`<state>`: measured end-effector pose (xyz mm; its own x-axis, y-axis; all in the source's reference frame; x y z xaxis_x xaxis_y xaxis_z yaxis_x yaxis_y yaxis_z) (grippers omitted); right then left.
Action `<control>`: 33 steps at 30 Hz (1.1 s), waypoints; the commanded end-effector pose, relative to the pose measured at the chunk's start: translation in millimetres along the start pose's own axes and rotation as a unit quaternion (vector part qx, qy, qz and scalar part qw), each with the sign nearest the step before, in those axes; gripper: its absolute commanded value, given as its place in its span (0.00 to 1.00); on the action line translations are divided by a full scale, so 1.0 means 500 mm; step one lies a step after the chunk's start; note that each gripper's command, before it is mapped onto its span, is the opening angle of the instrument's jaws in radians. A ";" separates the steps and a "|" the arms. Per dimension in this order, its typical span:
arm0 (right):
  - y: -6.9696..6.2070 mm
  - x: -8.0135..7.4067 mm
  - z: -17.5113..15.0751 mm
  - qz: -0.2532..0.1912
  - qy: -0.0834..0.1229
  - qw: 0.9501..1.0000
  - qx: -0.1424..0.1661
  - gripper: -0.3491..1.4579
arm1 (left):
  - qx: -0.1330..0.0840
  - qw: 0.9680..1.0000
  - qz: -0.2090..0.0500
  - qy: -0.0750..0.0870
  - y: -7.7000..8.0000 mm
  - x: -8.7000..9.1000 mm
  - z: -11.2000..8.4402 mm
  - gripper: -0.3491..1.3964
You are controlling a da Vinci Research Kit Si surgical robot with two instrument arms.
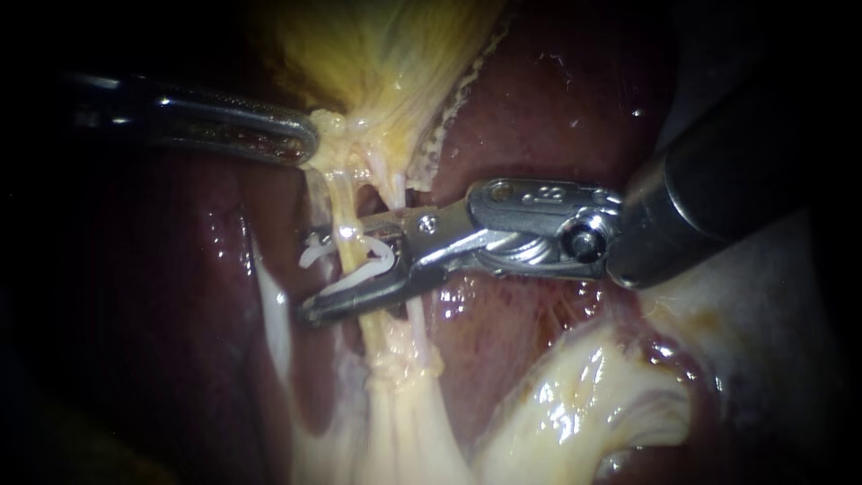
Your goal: Clipping first clip left tube
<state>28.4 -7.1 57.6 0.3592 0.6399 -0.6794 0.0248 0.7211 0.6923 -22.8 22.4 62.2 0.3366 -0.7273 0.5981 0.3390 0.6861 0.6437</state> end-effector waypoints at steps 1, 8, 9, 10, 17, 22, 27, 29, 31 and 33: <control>0.0000 0.0000 0.0000 0.000 0.000 1.000 0.000 0.46 | -0.001 1.000 0.000 0.000 0.0000 0.0000 0.0001 0.00; -0.0002 -0.0004 0.0000 -0.001 0.000 1.000 0.000 0.46 | -0.001 1.000 0.000 0.000 -0.0001 0.0001 0.0002 0.00; -0.0004 -0.0007 0.0000 -0.001 0.000 1.000 0.000 0.46 | -0.001 1.000 0.000 0.000 -0.0001 0.0002 0.0002 0.00; -0.0005 -0.0010 0.0001 -0.002 -0.001 1.000 0.000 0.46 | -0.001 1.000 0.000 0.000 -0.0001 0.0002 0.0002 0.00; -0.0036 -0.0044 -0.0001 0.006 -0.009 1.000 0.025 0.46 | -0.001 1.000 0.000 0.000 -0.0001 0.0003 0.0002 0.00; -0.0069 -0.0082 0.0005 0.015 -0.016 0.999 0.041 0.46 | -0.001 1.000 0.000 0.000 -0.0001 0.0003 0.0002 0.00; -0.0095 -0.0113 0.0016 0.013 -0.022 0.998 0.050 0.46 | -0.001 1.000 0.000 0.000 -0.0001 0.0003 0.0002 0.00; -0.0101 -0.0117 0.0019 0.015 -0.023 0.998 0.053 0.46 | -0.001 1.000 0.000 0.000 -0.0001 0.0003 0.0001 0.00; -0.0104 -0.0117 0.0019 0.015 -0.023 0.998 0.054 0.46 | -0.001 1.000 0.000 0.000 -0.0001 0.0003 0.0001 0.00; -0.0107 -0.0117 0.0016 0.023 -0.025 0.998 0.057 0.45 | -0.001 1.000 0.000 0.000 -0.0001 0.0003 0.0001 0.00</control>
<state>26.9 -15.0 58.2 0.4084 0.6576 -0.6331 0.1116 0.6524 0.7496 -22.8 22.2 62.4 0.3371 -0.7267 0.5986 0.3407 0.6869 0.6420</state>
